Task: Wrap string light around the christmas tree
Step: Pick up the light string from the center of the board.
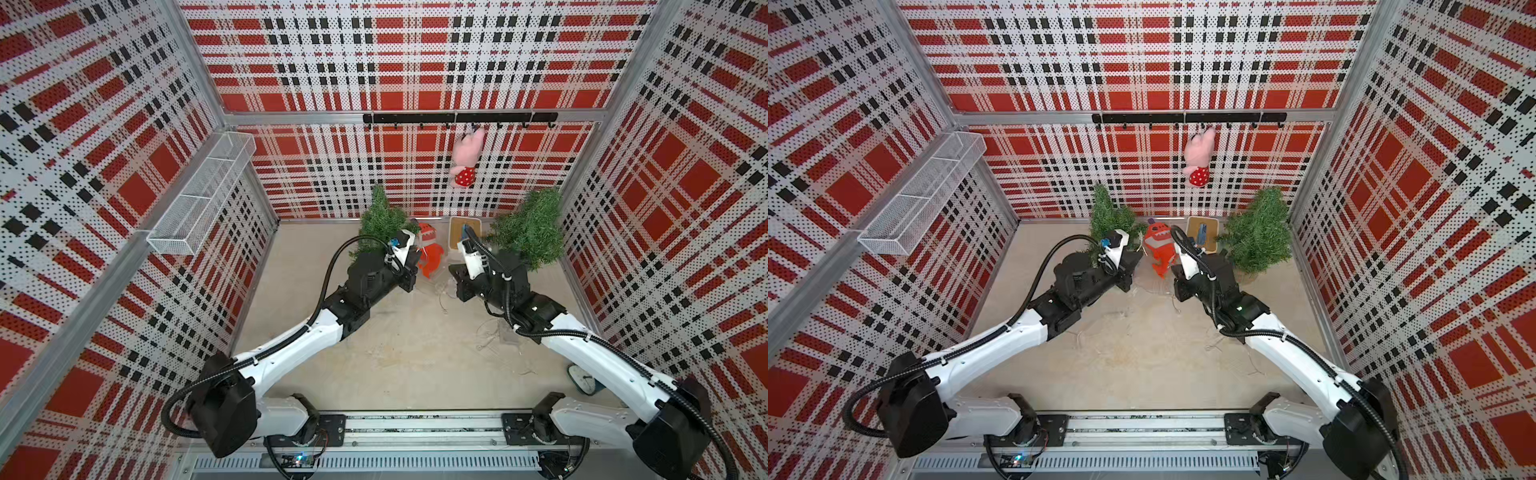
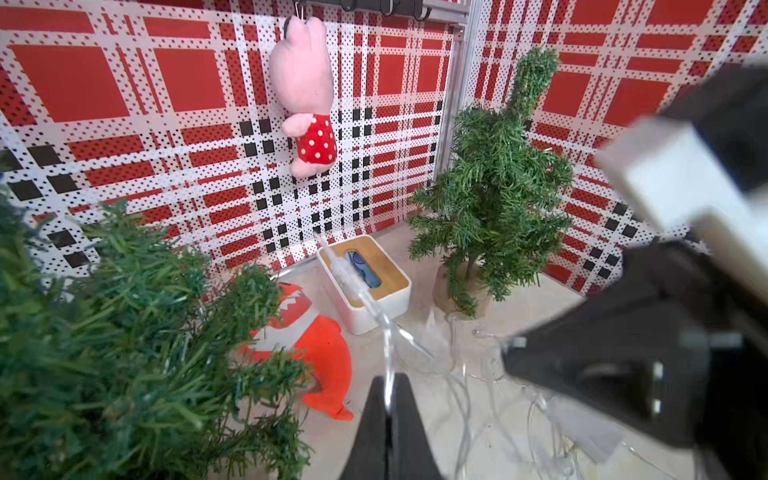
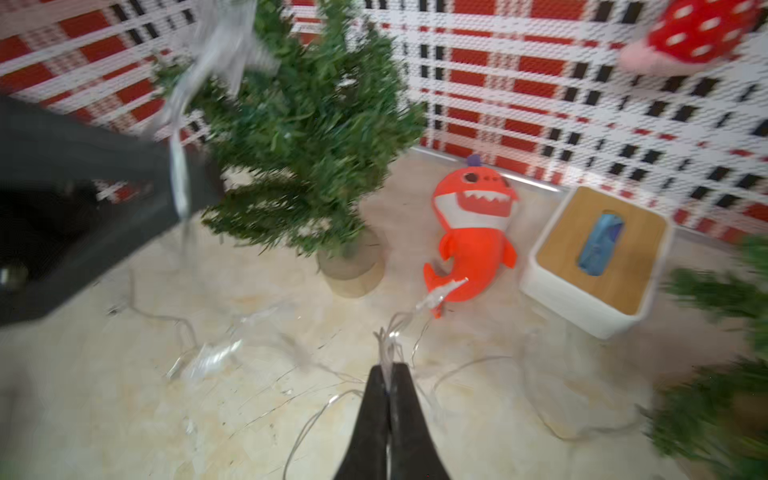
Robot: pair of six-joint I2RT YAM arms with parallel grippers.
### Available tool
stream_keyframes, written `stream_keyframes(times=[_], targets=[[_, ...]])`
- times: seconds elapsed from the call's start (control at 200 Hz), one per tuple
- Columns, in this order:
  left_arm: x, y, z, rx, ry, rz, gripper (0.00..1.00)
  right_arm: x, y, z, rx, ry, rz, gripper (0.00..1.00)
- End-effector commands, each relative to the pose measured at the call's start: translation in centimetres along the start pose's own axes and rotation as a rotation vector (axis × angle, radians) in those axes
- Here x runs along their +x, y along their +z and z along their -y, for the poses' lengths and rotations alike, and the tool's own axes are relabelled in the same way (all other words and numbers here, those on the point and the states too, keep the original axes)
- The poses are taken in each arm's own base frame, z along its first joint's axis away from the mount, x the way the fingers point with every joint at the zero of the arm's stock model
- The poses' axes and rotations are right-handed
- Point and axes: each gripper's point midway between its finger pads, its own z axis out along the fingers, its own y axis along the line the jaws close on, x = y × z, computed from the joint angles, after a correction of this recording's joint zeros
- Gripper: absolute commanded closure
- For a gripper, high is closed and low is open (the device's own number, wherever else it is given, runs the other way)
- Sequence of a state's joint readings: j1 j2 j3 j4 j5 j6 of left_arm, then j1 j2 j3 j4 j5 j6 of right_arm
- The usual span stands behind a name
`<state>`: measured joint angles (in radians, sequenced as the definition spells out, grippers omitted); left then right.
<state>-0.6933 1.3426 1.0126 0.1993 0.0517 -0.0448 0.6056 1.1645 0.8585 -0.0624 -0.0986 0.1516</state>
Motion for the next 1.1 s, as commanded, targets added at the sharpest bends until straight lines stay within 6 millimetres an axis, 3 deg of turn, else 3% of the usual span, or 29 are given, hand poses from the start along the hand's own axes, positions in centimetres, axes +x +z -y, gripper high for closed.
stream_keyframes(times=[0.0, 0.045, 0.245, 0.456, 0.676, 0.772, 0.837, 0.922, 1.092], targets=[[2.1, 1.1, 1.0, 0.052, -0.057, -0.151, 1.0, -3.2, -0.9, -4.0, -0.238, -0.034, 0.204, 1.0], [2.2, 1.4, 1.3, 0.063, -0.069, -0.172, 1.0, -2.6, -0.7, -4.1, -0.254, -0.015, 0.216, 1.0], [2.0, 1.8, 1.9, 0.086, -0.092, -0.187, 1.0, -3.2, -1.5, -6.4, -0.447, 0.05, 0.396, 1.0], [0.0, 2.4, 4.4, 0.145, -0.101, -0.156, 1.0, -2.9, 0.2, -5.6, -0.43, 0.101, 0.42, 0.89], [0.1, 2.4, 5.8, 0.171, -0.101, -0.168, 1.0, -3.6, 1.5, -4.6, -0.387, 0.136, 0.46, 0.69], [-0.4, 2.3, 6.2, 0.182, -0.099, -0.156, 1.0, -4.0, 2.1, -4.2, -0.372, 0.169, 0.472, 0.73], [-0.6, 2.3, 6.6, 0.191, -0.095, -0.152, 1.0, -4.3, 2.1, -4.4, -0.393, 0.18, 0.483, 0.83], [-0.9, 2.1, 6.1, 0.165, -0.086, -0.161, 0.87, -4.5, 2.4, -4.2, -0.378, 0.183, 0.462, 1.0], [-1.8, -1.0, 3.2, 0.098, -0.113, -0.152, 0.45, -4.8, 1.6, 0.4, -0.254, 0.243, 0.407, 1.0]])
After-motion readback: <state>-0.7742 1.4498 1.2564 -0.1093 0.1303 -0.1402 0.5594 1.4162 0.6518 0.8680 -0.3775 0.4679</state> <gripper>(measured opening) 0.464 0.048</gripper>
